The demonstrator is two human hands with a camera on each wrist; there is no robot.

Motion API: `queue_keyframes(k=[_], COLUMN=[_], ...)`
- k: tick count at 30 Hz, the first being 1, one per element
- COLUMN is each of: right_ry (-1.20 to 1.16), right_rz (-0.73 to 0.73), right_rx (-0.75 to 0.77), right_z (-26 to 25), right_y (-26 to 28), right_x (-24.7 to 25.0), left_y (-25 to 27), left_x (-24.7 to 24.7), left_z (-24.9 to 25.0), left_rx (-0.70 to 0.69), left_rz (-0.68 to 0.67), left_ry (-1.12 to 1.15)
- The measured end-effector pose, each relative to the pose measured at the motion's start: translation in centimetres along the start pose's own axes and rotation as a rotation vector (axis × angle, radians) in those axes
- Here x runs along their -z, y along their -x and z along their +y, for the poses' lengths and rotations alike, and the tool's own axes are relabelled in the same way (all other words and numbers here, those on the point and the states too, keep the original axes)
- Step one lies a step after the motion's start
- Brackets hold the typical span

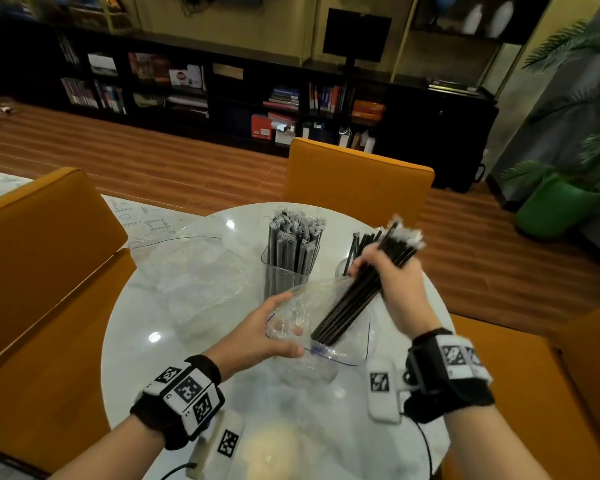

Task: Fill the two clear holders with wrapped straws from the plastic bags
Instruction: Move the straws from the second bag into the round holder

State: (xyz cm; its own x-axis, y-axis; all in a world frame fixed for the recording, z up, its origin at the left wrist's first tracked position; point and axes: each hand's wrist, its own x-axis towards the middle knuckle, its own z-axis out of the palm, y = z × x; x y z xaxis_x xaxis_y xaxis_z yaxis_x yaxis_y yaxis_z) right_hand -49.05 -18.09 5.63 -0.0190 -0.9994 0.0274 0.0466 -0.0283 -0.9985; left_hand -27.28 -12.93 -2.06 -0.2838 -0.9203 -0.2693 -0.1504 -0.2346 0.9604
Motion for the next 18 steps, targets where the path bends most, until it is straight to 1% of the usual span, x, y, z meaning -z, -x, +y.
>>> queue_keyframes(k=[2, 5, 7, 9, 11, 13, 15, 18], right_ry=[-0.050, -0.114, -0.082, 0.001, 0.154, 0.281, 0.339, 0.345], right_rz=[0.013, 0.075, 0.117, 0.138, 0.142, 0.120, 0.095, 0.061], right_rx=[0.108, 0.276, 0.401, 0.482, 0.477, 0.427, 0.373, 0.294], right_z=[-3.7, -8.4, -10.2, -10.4, -8.9, -6.2, -3.5, -0.4], right_y=[-1.3, -3.1, -4.3, -5.3, -5.8, -6.0, -6.2, -6.2], right_x=[0.8, 1.9, 2.3, 2.2, 2.0, 1.8, 1.6, 1.2], left_y=[-0.1, -0.2, -0.1, 0.0, 0.1, 0.2, 0.3, 0.5], left_x=[0.0, 0.0, 0.0, 0.0, 0.0, 0.0, 0.0, 0.0], left_z=[-0.3, -0.6, -0.8, -1.1, -1.2, -1.2, -1.2, -1.3], left_rx=[0.016, 0.039, 0.042, 0.044, 0.045, 0.045, 0.047, 0.045], left_rz=[0.004, 0.030, 0.042, 0.050, 0.058, 0.069, 0.082, 0.093], left_ry=[0.003, -0.011, -0.021, -0.027, -0.029, -0.031, -0.030, -0.026])
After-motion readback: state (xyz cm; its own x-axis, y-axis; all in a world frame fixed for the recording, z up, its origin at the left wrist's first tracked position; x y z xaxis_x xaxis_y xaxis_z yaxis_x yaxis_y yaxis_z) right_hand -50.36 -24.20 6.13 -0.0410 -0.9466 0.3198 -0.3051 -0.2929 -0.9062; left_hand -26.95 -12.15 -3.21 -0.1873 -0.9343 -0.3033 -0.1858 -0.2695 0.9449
